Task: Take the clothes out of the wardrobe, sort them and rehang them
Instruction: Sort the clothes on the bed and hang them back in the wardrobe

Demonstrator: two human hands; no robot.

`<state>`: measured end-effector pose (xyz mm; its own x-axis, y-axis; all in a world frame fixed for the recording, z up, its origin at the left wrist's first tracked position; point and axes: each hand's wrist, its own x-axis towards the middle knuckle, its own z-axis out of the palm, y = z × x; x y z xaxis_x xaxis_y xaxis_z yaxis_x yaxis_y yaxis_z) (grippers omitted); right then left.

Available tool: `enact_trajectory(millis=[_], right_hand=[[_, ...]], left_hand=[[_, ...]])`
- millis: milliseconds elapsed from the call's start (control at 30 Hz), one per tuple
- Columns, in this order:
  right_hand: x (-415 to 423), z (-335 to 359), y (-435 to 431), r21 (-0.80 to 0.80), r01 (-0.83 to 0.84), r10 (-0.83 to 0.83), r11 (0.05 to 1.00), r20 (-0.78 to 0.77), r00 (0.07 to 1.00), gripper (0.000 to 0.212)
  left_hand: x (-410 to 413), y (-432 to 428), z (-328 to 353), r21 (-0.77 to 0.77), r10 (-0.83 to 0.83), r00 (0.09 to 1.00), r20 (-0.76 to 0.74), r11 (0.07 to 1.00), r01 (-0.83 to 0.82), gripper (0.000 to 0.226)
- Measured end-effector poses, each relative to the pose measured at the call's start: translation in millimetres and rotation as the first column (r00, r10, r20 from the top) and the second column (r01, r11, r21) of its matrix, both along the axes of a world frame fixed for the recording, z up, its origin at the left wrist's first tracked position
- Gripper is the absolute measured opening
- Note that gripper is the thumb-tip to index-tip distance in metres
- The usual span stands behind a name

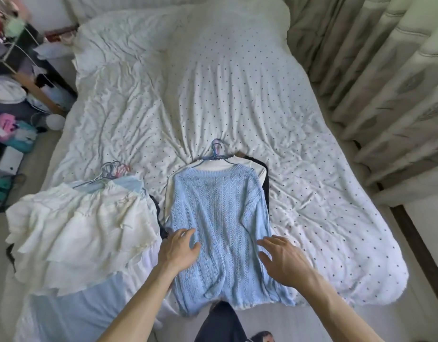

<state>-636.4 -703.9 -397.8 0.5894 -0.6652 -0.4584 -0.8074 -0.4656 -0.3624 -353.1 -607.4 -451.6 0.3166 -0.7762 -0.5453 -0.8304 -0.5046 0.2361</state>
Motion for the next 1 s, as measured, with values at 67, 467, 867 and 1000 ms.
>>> enact_trajectory(millis=[67, 467, 867, 1000], right_hand=[[18.7, -26.2, -20.4, 0.067, 0.002, 0.003, 0.998, -0.065, 0.998, 0.042], [128.8, -169.3, -139.2, 0.22, 0.162, -0.111, 0.962, -0.228, 0.967, 0.044], [159.6, -259.2, -138.9, 0.121, 0.161, -0.112, 0.979, -0.336, 0.935, 0.072], [157.9, -258.5, -143.4, 0.155, 0.166, -0.11, 0.974, -0.315, 0.943, 0.072]], left_hand=[[16.0, -22.4, -18.6, 0.045, -0.035, 0.999, -0.013, 0.998, 0.035, 0.057], [138.1, -170.7, -146.0, 0.242, -0.147, 0.989, 0.027, 0.961, 0.137, 0.059], [204.9, -258.2, -219.5, -0.049, -0.108, 0.989, 0.101, 0.992, 0.114, 0.055], [203.2, -258.9, -219.3, -0.073, -0.136, 0.965, 0.222, 0.985, 0.156, 0.042]])
